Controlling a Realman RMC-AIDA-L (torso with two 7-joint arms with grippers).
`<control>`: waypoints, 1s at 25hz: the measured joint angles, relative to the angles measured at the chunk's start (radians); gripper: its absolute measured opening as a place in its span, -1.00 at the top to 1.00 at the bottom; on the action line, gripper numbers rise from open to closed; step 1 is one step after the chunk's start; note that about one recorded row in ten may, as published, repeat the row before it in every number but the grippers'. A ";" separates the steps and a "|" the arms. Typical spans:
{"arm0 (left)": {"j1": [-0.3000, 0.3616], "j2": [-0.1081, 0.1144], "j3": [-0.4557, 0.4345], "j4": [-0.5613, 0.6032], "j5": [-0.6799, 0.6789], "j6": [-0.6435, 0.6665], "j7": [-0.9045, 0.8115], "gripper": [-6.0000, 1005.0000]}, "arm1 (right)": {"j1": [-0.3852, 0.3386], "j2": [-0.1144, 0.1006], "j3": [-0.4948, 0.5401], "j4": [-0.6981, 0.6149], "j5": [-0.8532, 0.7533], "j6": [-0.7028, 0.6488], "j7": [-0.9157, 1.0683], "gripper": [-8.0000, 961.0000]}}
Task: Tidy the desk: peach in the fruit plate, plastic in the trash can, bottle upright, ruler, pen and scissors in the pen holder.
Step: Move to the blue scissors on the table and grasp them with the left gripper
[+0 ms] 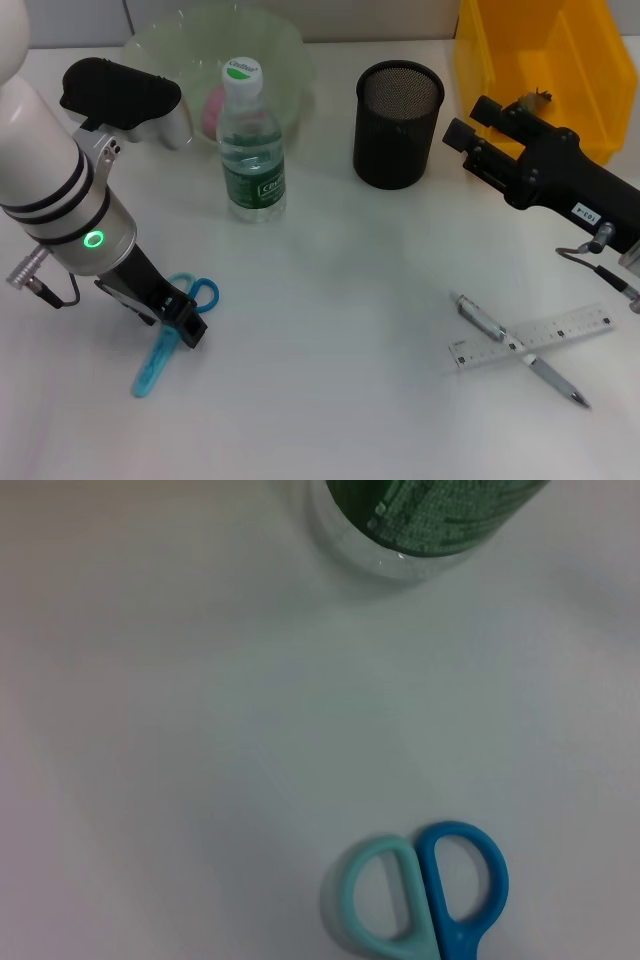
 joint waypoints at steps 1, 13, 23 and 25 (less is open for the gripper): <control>-0.001 0.000 0.000 -0.001 0.001 0.000 0.000 -0.23 | 0.000 0.000 0.000 0.000 0.000 0.000 0.000 -0.20; -0.008 0.001 0.002 -0.017 0.005 -0.008 0.006 -0.18 | 0.002 0.000 0.000 0.000 0.000 0.001 -0.001 -0.20; -0.010 0.000 0.011 -0.020 0.007 -0.008 0.004 -0.01 | 0.002 0.001 0.000 0.001 0.000 -0.001 -0.002 -0.20; -0.009 0.000 0.011 -0.019 0.008 -0.008 0.003 -0.01 | 0.002 0.001 0.000 0.002 0.000 -0.003 -0.002 -0.20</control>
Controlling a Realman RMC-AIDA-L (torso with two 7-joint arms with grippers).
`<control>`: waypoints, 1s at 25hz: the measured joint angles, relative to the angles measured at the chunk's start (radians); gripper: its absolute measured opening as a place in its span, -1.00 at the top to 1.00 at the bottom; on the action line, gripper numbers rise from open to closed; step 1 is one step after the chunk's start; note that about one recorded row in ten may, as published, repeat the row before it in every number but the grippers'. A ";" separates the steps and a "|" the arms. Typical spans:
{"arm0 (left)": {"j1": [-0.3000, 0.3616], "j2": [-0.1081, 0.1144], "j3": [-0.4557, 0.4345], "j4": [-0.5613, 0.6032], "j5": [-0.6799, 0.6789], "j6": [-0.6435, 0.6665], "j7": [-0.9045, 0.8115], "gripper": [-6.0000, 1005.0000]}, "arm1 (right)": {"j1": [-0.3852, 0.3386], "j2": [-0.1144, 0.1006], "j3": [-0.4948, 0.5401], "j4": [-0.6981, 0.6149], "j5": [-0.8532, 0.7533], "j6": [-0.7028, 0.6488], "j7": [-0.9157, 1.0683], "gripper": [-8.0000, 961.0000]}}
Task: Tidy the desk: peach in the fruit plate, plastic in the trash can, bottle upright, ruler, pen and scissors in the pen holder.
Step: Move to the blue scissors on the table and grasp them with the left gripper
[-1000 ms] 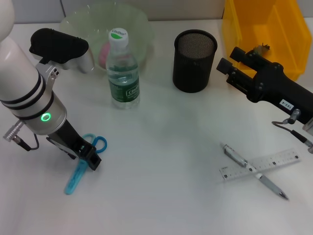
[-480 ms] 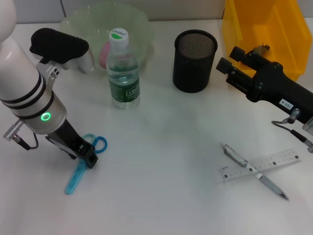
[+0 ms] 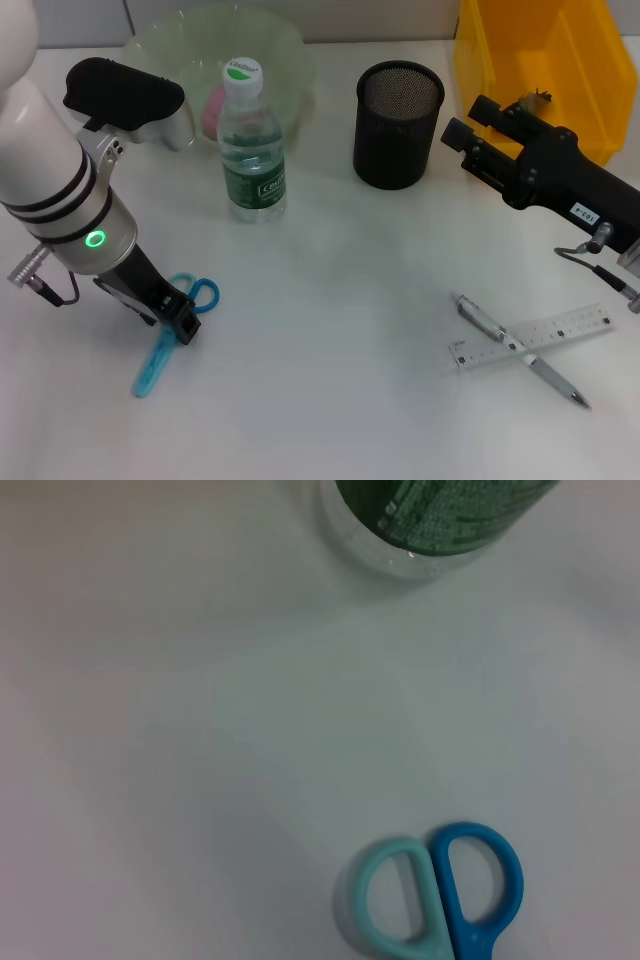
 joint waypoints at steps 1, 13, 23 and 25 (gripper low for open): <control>0.001 0.000 0.002 0.001 0.000 -0.001 0.000 -0.01 | 0.000 0.000 0.000 0.000 0.000 0.000 0.000 -0.20; 0.000 0.001 0.053 0.010 0.004 -0.008 0.000 0.25 | -0.002 0.000 0.000 0.000 0.001 -0.001 0.003 -0.20; 0.017 0.001 0.054 0.089 -0.004 0.003 0.002 0.43 | -0.005 0.000 0.003 0.000 0.008 -0.001 0.004 -0.20; 0.023 0.002 0.057 0.114 -0.003 0.007 0.006 0.46 | -0.005 0.000 0.003 0.000 0.014 -0.001 0.003 -0.20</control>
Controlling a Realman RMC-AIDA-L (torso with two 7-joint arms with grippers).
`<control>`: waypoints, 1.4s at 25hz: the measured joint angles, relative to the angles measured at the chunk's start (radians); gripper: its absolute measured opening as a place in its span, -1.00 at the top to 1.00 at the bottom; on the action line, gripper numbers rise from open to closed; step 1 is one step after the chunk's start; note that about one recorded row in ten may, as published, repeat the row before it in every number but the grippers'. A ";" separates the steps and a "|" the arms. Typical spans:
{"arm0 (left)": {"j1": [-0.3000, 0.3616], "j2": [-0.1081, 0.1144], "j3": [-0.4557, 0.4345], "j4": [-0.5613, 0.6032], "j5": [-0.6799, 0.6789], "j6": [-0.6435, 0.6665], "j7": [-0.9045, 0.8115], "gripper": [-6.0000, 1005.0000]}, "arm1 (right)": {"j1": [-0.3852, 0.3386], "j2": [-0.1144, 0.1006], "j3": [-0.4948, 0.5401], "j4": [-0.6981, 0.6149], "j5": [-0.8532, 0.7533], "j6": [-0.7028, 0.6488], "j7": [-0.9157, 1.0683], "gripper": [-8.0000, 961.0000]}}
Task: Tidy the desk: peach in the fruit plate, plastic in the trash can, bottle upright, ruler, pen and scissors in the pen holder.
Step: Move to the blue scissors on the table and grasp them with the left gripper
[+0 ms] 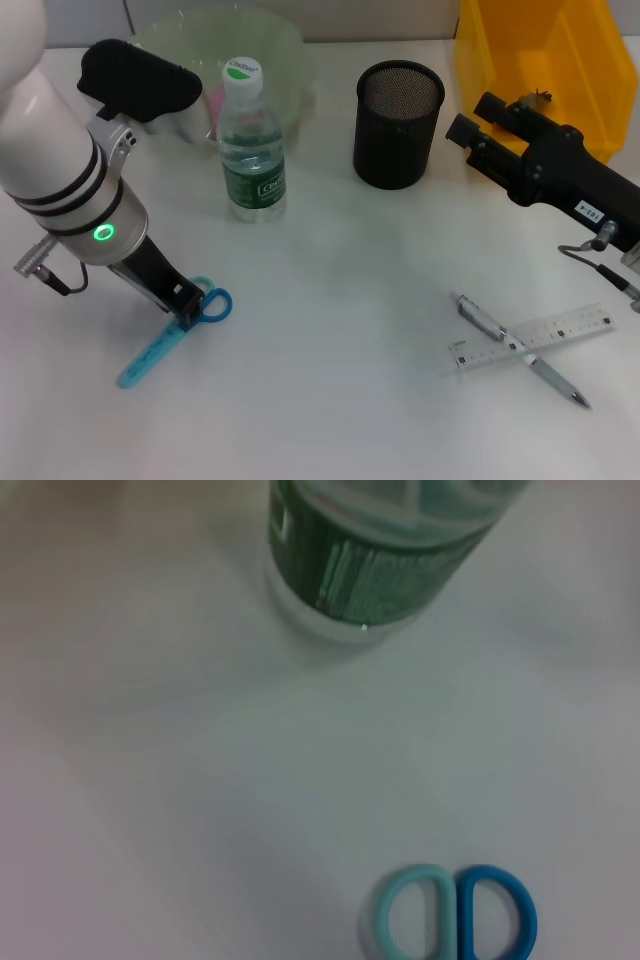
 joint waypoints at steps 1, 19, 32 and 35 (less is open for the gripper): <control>0.001 0.000 0.001 0.003 0.001 0.001 0.000 0.48 | 0.000 0.000 0.000 0.000 0.002 0.000 0.000 -0.20; -0.023 0.000 0.001 -0.015 0.014 0.050 0.001 0.43 | 0.001 0.000 0.000 0.005 0.002 0.000 -0.005 -0.20; -0.033 -0.003 0.009 -0.064 0.018 0.023 0.001 -0.01 | -0.001 0.000 0.000 0.012 0.001 0.001 -0.006 -0.20; -0.032 -0.003 0.009 -0.072 0.018 0.014 0.002 -0.01 | -0.001 0.000 0.000 0.012 0.001 0.001 -0.006 -0.20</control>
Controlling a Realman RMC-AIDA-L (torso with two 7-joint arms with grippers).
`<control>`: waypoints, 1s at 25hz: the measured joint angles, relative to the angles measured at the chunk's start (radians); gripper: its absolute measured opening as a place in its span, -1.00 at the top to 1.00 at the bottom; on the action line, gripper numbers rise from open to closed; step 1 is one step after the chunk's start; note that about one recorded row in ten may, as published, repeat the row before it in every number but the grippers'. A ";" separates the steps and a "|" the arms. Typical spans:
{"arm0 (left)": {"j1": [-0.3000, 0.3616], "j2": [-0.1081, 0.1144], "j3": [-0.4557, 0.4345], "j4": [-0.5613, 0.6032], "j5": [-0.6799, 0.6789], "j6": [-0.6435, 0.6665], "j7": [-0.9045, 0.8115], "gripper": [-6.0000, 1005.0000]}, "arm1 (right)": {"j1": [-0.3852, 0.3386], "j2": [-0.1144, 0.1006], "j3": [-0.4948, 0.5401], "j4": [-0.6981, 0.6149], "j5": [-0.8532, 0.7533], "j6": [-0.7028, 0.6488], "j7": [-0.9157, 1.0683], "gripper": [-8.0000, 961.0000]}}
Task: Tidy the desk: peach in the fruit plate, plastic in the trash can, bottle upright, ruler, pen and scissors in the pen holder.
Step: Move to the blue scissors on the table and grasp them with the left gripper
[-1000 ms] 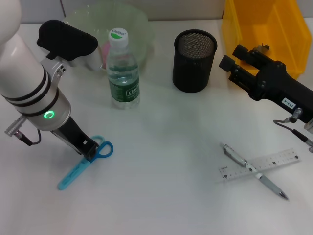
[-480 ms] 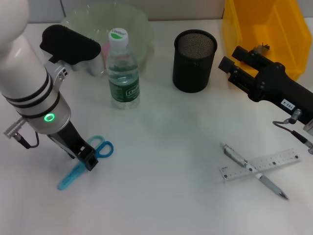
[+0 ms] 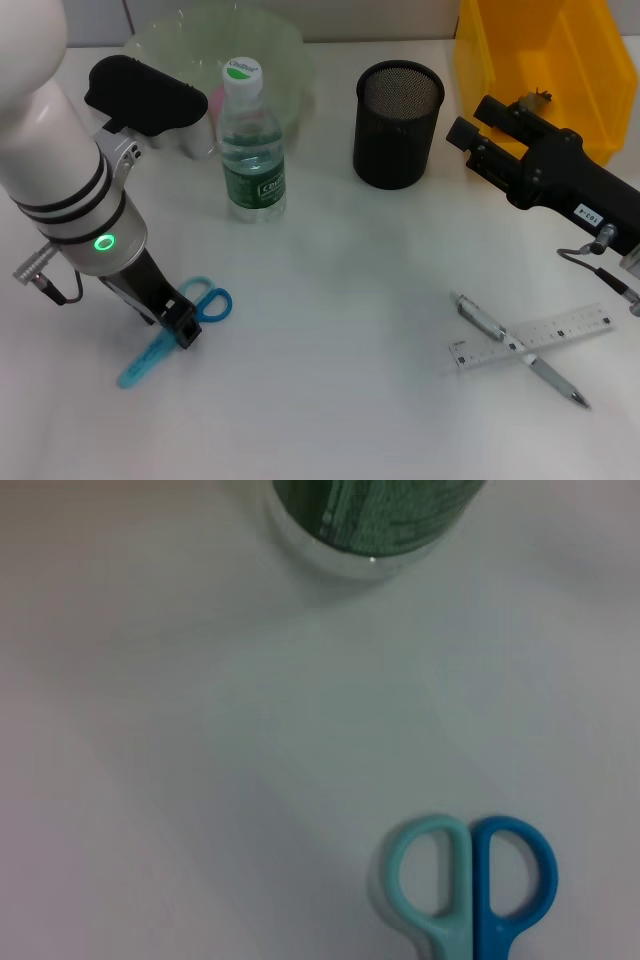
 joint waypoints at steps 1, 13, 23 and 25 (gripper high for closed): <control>-0.001 0.000 0.001 -0.011 0.000 -0.006 0.000 -0.01 | 0.000 0.000 0.000 0.000 0.000 0.000 0.000 -0.20; -0.008 0.000 0.015 -0.022 0.002 -0.016 0.002 -0.01 | 0.006 0.000 -0.001 0.000 0.000 0.003 0.000 -0.19; -0.031 0.001 0.016 -0.049 0.004 -0.019 0.002 -0.13 | 0.013 0.000 0.000 0.000 0.001 0.007 0.000 -0.19; -0.042 0.001 0.016 -0.068 0.005 -0.019 0.000 -0.17 | 0.015 0.000 0.000 0.000 0.001 0.007 0.000 -0.19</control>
